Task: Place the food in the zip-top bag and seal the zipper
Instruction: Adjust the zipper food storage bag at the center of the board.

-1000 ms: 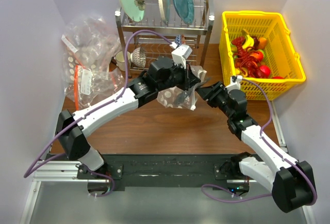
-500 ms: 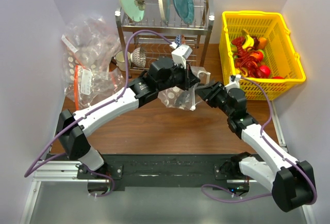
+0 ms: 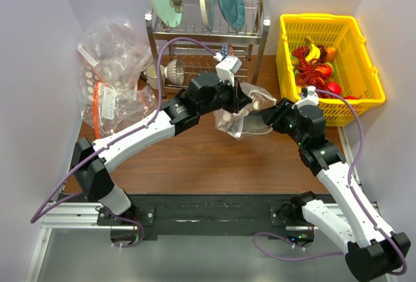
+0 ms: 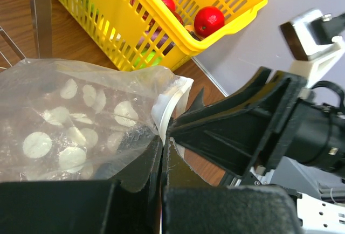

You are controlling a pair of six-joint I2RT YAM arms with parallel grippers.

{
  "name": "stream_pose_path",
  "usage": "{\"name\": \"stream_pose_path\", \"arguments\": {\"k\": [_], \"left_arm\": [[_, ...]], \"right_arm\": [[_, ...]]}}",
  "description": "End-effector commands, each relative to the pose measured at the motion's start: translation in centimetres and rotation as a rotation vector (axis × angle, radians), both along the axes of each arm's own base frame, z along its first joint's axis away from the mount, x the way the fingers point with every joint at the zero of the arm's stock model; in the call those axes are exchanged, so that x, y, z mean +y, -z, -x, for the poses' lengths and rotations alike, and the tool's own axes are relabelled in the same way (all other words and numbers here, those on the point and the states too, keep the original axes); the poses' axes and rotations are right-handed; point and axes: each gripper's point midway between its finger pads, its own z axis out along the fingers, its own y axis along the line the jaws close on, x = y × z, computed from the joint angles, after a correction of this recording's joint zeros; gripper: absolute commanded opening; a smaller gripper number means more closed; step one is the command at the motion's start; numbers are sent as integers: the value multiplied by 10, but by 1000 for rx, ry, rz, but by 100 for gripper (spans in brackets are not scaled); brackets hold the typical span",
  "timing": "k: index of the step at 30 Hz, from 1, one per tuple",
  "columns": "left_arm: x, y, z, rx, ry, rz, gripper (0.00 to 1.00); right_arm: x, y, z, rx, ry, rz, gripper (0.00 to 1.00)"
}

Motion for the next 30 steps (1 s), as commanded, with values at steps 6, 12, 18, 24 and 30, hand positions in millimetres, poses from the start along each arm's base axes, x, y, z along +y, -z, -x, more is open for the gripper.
{"name": "stream_pose_path", "arguments": {"k": [6, 12, 18, 24, 30], "left_arm": [[6, -14, -8, -57, -33, 21, 0], [10, -20, -5, -68, -36, 29, 0], [14, -27, -4, -81, -45, 33, 0], [15, -26, -4, -79, -48, 29, 0], [19, -28, -4, -86, -61, 23, 0]], "right_arm": [[-32, 7, 32, 67, 62, 133, 50], [-26, 27, 44, 114, 48, 74, 58], [4, 38, 34, 175, -20, -64, 63], [24, 56, 24, 231, -53, -174, 44], [23, 62, 25, 236, -38, -189, 5]]}}
